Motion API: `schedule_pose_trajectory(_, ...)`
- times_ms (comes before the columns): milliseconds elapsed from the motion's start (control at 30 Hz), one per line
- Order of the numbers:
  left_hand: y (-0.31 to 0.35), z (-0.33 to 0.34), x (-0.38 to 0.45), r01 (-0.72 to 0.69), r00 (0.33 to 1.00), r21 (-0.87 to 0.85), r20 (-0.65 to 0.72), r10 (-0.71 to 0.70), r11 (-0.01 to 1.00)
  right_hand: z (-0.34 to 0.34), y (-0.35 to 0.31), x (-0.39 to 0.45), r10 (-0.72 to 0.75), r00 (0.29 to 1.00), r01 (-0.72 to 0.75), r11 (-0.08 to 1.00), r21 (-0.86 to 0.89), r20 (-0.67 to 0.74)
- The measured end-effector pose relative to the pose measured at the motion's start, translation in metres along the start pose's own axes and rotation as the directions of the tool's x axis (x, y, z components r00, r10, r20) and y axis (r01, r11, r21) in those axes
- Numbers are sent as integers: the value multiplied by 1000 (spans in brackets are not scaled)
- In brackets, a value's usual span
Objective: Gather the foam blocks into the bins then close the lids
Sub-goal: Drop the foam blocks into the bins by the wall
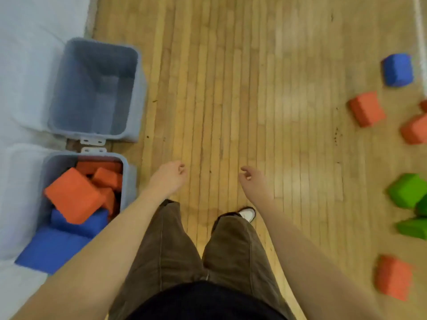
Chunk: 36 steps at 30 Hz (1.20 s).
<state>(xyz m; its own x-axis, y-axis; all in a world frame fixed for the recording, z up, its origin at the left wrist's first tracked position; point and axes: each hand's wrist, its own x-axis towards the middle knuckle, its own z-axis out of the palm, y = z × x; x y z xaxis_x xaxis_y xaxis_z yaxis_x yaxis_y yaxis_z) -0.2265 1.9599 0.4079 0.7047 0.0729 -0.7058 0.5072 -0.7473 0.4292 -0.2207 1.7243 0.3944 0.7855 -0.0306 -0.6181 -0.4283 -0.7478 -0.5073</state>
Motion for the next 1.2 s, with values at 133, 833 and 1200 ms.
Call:
schedule_pose_trajectory(133, 128, 80, 1, -148, 977, 108, 169, 128, 983, -78, 112, -22, 219, 972, -203, 966, 162, -83)
schedule_pose_trajectory(833, 583, 329, 100, -548, 761, 374, 593, 261, 748, -383, 385, -6, 833, 453, -321, 484, 814, -317)
schedule_pose_trajectory(1200, 824, 477, 60, -878, 437, 311, 832, 343, 364, -413, 466, -23, 982, 183, -126, -15, 992, 38)
